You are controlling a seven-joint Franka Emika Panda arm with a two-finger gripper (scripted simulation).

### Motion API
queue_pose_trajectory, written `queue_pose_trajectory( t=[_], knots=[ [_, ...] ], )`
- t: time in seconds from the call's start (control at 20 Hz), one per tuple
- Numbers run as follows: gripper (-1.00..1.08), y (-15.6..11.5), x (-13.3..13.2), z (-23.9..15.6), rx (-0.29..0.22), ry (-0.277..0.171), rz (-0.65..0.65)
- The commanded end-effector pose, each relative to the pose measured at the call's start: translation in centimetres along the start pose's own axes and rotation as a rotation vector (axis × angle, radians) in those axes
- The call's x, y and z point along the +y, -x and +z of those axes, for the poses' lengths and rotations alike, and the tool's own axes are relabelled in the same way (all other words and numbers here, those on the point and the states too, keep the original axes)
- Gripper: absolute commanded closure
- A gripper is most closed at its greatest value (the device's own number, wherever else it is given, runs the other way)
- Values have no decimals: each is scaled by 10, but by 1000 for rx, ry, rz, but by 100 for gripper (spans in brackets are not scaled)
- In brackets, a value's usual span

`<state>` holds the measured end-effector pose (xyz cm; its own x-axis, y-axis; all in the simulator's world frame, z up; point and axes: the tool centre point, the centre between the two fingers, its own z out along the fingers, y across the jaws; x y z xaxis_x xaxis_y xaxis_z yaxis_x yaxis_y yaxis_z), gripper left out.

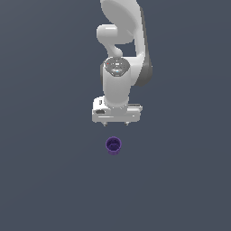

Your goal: Pick up the object and move it to a goal position.

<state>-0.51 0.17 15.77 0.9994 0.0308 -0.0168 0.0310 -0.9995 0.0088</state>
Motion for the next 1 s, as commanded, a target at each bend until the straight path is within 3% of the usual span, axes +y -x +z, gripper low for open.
queue_pose_trajectory(
  t=[0.0,0.55,0.95],
  knots=[
    [-20,0,0,0,0,0,0],
    [-20,-3,-10,-4,-2,-8,-20],
    [-20,-14,-10,1,-32,-7,13]
  ],
)
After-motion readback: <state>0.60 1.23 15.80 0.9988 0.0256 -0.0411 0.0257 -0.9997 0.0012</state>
